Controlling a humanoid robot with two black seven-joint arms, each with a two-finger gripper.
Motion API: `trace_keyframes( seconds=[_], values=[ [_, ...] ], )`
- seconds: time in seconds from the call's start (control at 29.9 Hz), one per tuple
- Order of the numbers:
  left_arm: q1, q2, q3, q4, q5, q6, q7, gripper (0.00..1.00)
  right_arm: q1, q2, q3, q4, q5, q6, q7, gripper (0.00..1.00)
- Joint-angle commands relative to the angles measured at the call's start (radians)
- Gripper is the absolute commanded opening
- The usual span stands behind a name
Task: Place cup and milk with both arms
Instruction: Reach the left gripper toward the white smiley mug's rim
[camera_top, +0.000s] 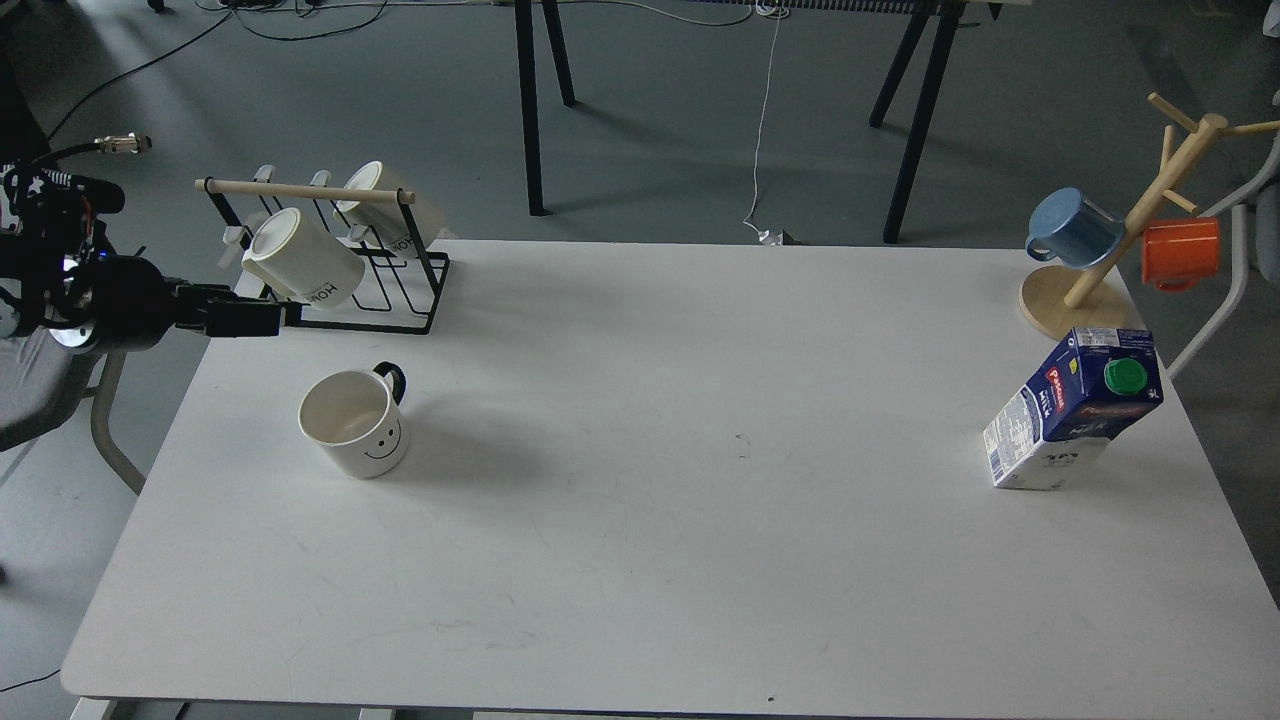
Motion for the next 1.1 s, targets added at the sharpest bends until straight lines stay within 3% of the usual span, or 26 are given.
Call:
trace_keyframes(
  seconds=[0.0,0.4,1.07],
  values=[
    [0.002,-0.006,0.026,0.003,0.034,0.025,0.0,0.99,-0.002,0.001,-0.001,0.0,0.0,0.0,0.0,0.99],
    [-0.001,-0.095,0.052,0.018,0.036,-0.004,0.0,0.99,-0.011,-0.002,-0.001,-0.003,-0.002,0.0,0.0,0.99],
    [0.004,-0.206,0.1,0.155,0.036,-0.007,0.0,1.0,-0.01,-0.002,0.002,-0.001,0.0,0.0,0.0,0.99]
  ],
)
